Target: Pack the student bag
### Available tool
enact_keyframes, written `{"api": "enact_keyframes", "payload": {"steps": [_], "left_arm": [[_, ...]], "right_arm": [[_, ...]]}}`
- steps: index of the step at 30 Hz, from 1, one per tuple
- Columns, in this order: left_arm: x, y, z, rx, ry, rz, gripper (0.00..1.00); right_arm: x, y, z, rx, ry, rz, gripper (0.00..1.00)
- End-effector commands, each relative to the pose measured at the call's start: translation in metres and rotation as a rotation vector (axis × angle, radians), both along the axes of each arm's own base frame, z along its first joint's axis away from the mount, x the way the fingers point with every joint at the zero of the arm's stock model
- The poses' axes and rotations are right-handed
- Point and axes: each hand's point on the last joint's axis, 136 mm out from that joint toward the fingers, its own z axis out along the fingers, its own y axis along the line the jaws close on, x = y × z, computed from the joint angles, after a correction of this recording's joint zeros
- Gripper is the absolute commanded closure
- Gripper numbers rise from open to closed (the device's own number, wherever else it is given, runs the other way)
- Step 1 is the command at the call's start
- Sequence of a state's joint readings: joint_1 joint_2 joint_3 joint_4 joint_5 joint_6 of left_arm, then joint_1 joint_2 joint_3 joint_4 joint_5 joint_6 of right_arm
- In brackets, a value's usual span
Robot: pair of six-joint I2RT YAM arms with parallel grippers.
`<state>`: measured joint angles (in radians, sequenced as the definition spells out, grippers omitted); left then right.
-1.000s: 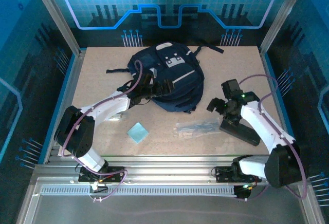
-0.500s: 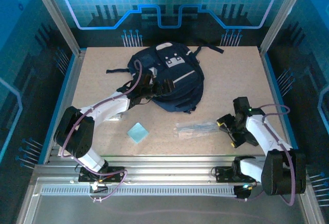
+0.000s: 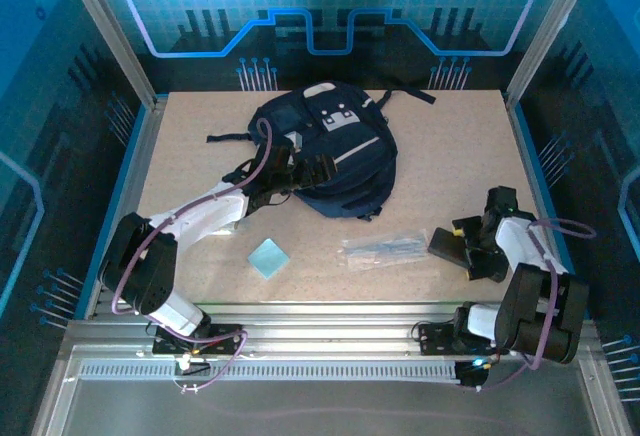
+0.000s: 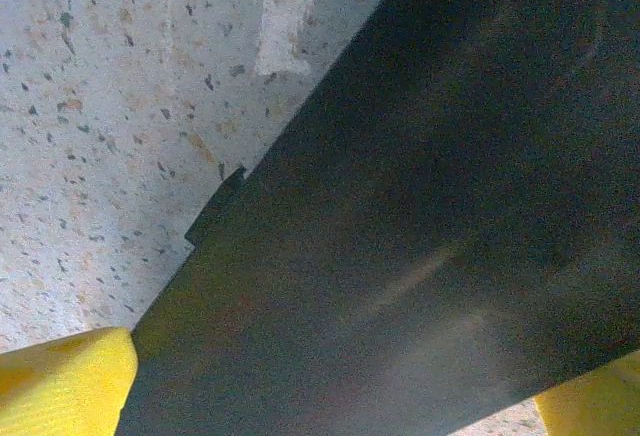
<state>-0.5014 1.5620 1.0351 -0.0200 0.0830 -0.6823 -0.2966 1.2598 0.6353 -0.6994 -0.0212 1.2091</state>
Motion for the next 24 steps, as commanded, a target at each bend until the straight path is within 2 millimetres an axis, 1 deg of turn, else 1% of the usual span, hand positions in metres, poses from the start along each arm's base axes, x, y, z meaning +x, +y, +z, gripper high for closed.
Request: {"api": "enact_keyframes", "payload": {"steps": [1,4,7,9,11,13,14,16,17,20,22,24], "left_arm": [[-0.003,0.005,0.007,0.001,-0.020,0.015,0.01],[-0.005,0.006,0.006,0.001,-0.016,0.015,0.01],[-0.005,0.006,0.006,0.002,-0.016,0.016,0.01],[-0.005,0.006,0.006,0.000,-0.015,0.014,0.01],[-0.005,0.005,0.007,0.000,-0.018,0.012,0.01],[-0.004,0.005,0.006,-0.001,-0.018,0.011,0.01],[-0.003,0.004,0.006,-0.003,-0.016,0.010,0.01],[-0.003,0.002,0.005,-0.007,-0.014,0.005,0.01],[-0.002,0.001,0.004,-0.009,-0.010,0.003,0.01],[-0.001,-0.003,0.002,-0.021,0.002,-0.010,0.01],[0.000,-0.005,0.003,-0.028,0.005,-0.015,0.01],[0.000,-0.006,0.002,-0.031,0.009,-0.016,0.01]], "right_arm": [[0.008,-0.016,0.001,-0.017,-0.016,-0.097,0.00],[0.011,-0.022,0.000,-0.019,-0.010,-0.143,0.00],[0.018,-0.024,-0.002,-0.009,0.002,-0.141,0.00],[0.034,-0.026,0.004,-0.033,-0.047,-0.066,0.00],[0.043,-0.028,0.011,-0.071,-0.040,0.022,0.00],[0.051,-0.031,0.015,-0.083,-0.034,0.087,0.00],[0.064,-0.030,0.016,-0.085,-0.080,0.152,0.00],[0.078,-0.025,0.015,-0.056,-0.105,0.244,0.00],[0.095,-0.020,0.018,-0.032,-0.152,0.321,0.00],[0.121,-0.005,0.012,0.028,-0.157,0.502,0.00],[0.135,0.000,0.009,0.033,-0.173,0.589,0.00],[0.143,-0.002,0.008,0.013,-0.154,0.634,0.00]]}}
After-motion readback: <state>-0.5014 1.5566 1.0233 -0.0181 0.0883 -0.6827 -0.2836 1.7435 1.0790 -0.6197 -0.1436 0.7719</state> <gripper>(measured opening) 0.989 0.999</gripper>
